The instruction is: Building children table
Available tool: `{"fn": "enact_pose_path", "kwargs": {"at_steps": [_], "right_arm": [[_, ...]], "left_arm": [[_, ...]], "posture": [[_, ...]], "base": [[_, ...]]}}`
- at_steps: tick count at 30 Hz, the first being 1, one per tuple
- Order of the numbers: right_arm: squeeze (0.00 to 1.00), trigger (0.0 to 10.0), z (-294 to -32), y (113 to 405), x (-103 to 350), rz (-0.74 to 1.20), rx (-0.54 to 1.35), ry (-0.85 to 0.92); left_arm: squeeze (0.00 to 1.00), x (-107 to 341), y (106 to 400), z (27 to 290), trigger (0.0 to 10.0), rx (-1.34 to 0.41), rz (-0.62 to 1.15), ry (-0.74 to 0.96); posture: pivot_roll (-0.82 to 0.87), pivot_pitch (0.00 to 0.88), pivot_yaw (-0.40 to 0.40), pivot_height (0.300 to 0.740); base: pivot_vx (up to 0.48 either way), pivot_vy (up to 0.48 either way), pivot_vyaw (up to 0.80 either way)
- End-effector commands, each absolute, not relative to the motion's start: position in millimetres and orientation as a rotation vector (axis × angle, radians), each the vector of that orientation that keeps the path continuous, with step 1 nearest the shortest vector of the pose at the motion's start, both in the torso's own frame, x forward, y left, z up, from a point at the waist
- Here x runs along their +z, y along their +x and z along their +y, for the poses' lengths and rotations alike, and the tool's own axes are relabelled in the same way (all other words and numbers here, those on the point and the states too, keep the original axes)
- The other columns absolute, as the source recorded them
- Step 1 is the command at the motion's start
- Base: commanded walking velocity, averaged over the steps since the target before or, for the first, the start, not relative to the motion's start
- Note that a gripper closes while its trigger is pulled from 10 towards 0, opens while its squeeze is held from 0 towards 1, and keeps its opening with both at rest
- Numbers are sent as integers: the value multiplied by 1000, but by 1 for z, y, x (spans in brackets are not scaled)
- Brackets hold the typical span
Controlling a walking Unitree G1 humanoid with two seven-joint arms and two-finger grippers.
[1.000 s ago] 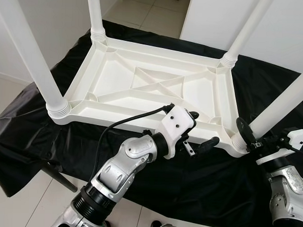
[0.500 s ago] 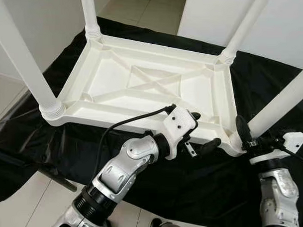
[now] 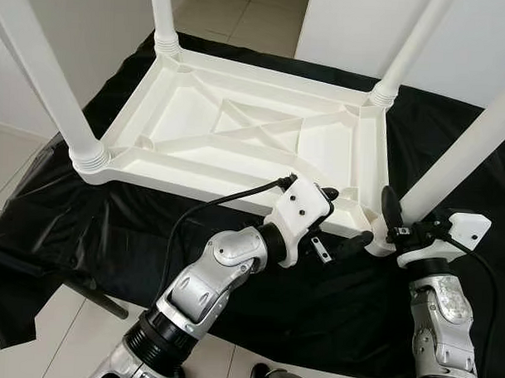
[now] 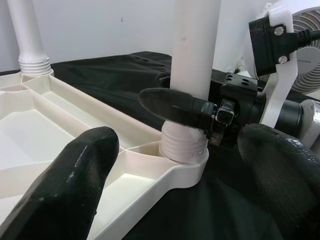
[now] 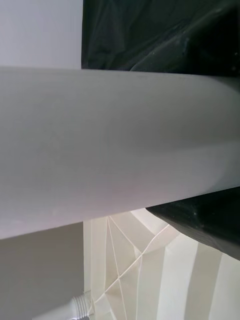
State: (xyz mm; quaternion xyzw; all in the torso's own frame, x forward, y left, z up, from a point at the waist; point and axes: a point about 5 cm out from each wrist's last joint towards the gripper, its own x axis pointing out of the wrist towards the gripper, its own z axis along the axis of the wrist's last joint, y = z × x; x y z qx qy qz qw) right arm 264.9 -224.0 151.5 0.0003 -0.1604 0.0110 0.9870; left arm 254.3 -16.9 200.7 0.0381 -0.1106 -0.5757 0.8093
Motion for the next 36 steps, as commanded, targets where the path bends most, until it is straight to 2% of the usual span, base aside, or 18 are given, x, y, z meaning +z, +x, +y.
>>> {"fn": "enact_pose_path", "kwargs": {"at_steps": [1, 10, 15, 25, 32, 36], "right_arm": [[0, 10000, -219, 259, 104, -75, -7, 79], [0, 10000, -211, 249, 106, -119, 85, 116], [0, 10000, -219, 241, 106, -153, 75, 133], [0, 10000, -218, 241, 108, -165, 85, 131], [0, 10000, -214, 244, 117, -128, 287, 73], [0, 10000, -217, 245, 120, -116, 339, 54]], "left_arm": [[0, 200, 251, -21, 10000, -1281, -241, 94], [0, 200, 251, -21, 10000, -1278, -242, 92], [0, 200, 252, -20, 10000, -1276, -242, 94], [0, 201, 252, -20, 10000, -1278, -243, 97], [0, 201, 252, -20, 10000, -1284, -244, 99], [0, 201, 252, -21, 10000, -1284, -246, 97]], "posture": [[20, 185, -13, 740], [18, 191, -10, 740], [20, 192, -8, 740], [22, 188, -2, 740], [14, 187, 2, 740], [14, 187, 0, 740]], "base": [[0, 0, 0], [0, 0, 0], [0, 0, 0], [0, 0, 0], [0, 0, 0], [0, 0, 0]]}}
